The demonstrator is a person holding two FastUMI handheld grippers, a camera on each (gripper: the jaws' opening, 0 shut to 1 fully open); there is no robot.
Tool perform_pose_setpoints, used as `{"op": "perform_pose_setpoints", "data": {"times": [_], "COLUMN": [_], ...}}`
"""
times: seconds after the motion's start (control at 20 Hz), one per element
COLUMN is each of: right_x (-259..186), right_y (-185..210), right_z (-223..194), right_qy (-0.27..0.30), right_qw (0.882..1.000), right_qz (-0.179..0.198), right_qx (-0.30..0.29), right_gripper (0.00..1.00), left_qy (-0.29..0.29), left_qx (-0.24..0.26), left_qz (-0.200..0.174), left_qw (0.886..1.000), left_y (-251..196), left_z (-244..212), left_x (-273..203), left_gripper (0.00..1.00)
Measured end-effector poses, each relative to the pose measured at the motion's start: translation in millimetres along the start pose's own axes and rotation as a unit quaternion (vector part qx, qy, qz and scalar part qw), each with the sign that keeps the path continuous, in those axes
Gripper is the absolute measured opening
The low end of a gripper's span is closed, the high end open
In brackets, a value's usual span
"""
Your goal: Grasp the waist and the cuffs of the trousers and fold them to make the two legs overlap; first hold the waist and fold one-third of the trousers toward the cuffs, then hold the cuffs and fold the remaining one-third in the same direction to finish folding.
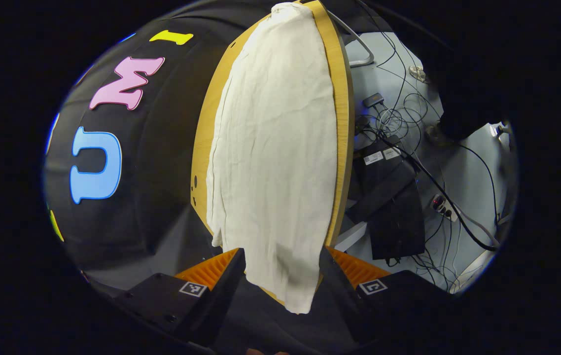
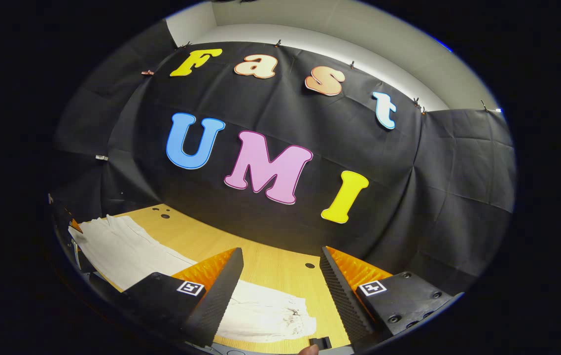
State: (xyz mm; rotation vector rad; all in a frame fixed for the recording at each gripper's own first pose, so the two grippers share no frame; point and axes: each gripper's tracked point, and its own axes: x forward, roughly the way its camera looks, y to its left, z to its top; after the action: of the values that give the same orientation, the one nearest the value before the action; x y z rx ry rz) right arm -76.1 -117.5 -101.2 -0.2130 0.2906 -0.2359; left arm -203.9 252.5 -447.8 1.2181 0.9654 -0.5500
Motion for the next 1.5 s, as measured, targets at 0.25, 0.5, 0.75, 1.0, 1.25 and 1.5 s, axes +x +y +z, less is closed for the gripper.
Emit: {"op": "perform_pose_setpoints", "data": {"times": [0.25,0.5,0.75,1.0,1.25,1.5], "right_x": [2,2,-1,-4,-12,-7], "right_y": [1,-17,-40,-57,-63,-47], "right_z": [-4,-25,-60,-138,-238,-311], "right_qy": [0.005,0.024,0.058,0.127,0.198,0.222], "right_qw": [1.000,0.999,0.996,0.976,0.925,0.864], "right_qz": [0.004,-0.013,-0.033,0.005,0.087,0.179], "right_qx": [-0.003,-0.024,-0.057,-0.179,-0.312,-0.415], "right_gripper": [0.98,0.98,0.97,0.98,0.95,0.94], "left_qy": [0.003,0.013,0.033,0.038,0.041,0.041], "left_qx": [0.017,0.023,0.031,0.014,-0.010,-0.004], "left_qz": [-0.004,-0.034,-0.061,-0.072,-0.092,-0.095], "left_qw": [1.000,0.999,0.997,0.997,0.995,0.995], "left_y": [3,5,6,9,10,10], "left_z": [2,4,-1,-2,-1,-1], "left_x": [16,40,60,66,66,67], "left_gripper": [0.95,0.86,0.40,0.17,0.10,0.10]}}
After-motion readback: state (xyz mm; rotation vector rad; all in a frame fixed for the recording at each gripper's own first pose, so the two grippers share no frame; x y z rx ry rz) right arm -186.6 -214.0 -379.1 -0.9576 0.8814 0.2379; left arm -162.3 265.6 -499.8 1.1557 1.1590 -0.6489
